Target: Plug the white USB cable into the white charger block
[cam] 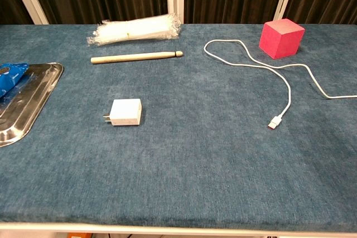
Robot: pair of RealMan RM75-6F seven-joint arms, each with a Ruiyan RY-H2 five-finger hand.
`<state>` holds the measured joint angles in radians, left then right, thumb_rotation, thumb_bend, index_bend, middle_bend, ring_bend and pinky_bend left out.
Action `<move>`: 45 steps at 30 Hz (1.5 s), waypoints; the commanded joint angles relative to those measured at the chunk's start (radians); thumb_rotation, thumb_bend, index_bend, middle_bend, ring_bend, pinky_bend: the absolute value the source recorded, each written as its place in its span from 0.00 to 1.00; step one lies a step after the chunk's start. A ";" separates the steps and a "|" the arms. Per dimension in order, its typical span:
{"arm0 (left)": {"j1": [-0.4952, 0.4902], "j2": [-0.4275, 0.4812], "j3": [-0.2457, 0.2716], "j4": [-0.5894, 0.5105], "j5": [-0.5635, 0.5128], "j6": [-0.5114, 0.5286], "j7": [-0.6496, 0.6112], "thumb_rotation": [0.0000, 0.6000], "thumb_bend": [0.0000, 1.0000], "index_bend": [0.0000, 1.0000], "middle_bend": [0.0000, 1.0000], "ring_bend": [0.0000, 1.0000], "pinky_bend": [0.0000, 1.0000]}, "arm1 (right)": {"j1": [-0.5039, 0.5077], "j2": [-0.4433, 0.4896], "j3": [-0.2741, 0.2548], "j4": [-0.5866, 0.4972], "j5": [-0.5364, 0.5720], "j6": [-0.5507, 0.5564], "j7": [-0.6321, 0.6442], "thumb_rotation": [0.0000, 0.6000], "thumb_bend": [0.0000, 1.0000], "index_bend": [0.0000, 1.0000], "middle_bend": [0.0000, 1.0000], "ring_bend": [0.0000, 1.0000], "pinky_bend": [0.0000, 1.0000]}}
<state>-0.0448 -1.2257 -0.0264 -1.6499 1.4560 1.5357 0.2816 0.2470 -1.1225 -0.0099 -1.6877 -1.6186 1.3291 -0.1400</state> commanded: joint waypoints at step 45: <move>0.021 0.006 -0.004 -0.021 -0.015 -0.004 -0.003 1.00 0.07 0.13 0.16 0.07 0.00 | 0.317 -0.455 -0.056 0.605 -0.176 -0.177 0.051 1.00 0.31 0.49 0.26 0.00 0.00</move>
<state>-0.0238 -1.2198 -0.0304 -1.6707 1.4407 1.5322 0.2783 0.5637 -1.5764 -0.0657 -1.0835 -1.7949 1.1528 -0.0883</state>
